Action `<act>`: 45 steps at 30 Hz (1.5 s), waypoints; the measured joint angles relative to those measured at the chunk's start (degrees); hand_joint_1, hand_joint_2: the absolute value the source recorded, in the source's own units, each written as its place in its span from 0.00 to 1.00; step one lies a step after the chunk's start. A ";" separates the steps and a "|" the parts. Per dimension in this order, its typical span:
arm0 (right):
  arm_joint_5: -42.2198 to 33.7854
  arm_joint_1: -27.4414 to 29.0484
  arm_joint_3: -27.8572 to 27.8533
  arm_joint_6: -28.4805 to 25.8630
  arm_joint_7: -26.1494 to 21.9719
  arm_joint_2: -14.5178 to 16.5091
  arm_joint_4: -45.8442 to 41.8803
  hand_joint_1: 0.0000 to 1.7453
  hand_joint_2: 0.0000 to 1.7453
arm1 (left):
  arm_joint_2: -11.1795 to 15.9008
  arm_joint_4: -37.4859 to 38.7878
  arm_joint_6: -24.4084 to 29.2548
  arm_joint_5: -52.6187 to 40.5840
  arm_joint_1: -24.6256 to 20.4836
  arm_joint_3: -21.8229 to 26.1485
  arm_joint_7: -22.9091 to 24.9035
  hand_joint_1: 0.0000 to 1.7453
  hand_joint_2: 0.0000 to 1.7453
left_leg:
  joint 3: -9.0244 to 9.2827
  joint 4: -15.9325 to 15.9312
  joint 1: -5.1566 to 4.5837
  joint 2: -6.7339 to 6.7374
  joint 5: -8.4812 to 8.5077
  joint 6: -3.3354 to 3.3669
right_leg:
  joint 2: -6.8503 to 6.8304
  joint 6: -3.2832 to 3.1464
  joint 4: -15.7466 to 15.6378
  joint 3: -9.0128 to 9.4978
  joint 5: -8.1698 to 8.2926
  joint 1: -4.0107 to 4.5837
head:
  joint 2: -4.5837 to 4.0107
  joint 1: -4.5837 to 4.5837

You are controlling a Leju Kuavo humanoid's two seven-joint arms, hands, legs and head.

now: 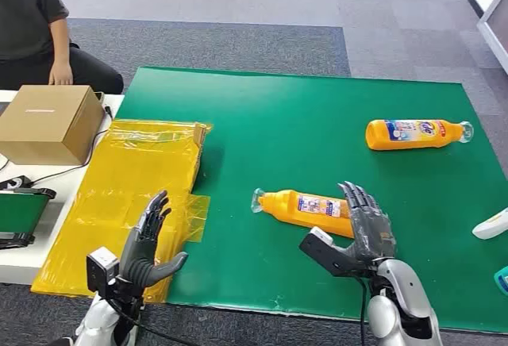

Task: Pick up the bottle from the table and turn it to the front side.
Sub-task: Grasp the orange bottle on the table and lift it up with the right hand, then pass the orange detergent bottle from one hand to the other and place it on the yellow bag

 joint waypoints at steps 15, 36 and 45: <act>6.94 -19.69 1.21 6.38 5.31 -1.74 29.82 0.60 1.00 | 1.93 2.54 1.90 2.27 -3.46 -4.87 0.00 0.00 1.00 | -0.21 0.01 0.00 0.00 0.33 0.07 | 0.00 0.06 0.01 -0.19 0.30 0.00 | -0.02 0.01; -5.01 -12.31 5.01 2.99 -2.07 -5.10 19.92 1.00 1.00 | 4.02 3.65 3.08 3.90 -2.66 -6.02 -0.11 0.00 1.00 | -0.49 0.04 -0.01 -0.04 0.34 0.11 | -0.04 0.08 -0.01 -0.42 0.34 0.01 | 0.00 -0.01; -14.52 -4.55 7.96 0.68 -6.19 0.88 7.39 1.00 1.00 | 2.00 7.12 -12.87 10.47 -4.11 -2.20 -0.15 0.00 1.00 | -0.58 0.03 0.02 -0.04 0.32 0.07 | -0.03 0.04 -0.01 -0.56 0.30 0.03 | -0.01 -0.01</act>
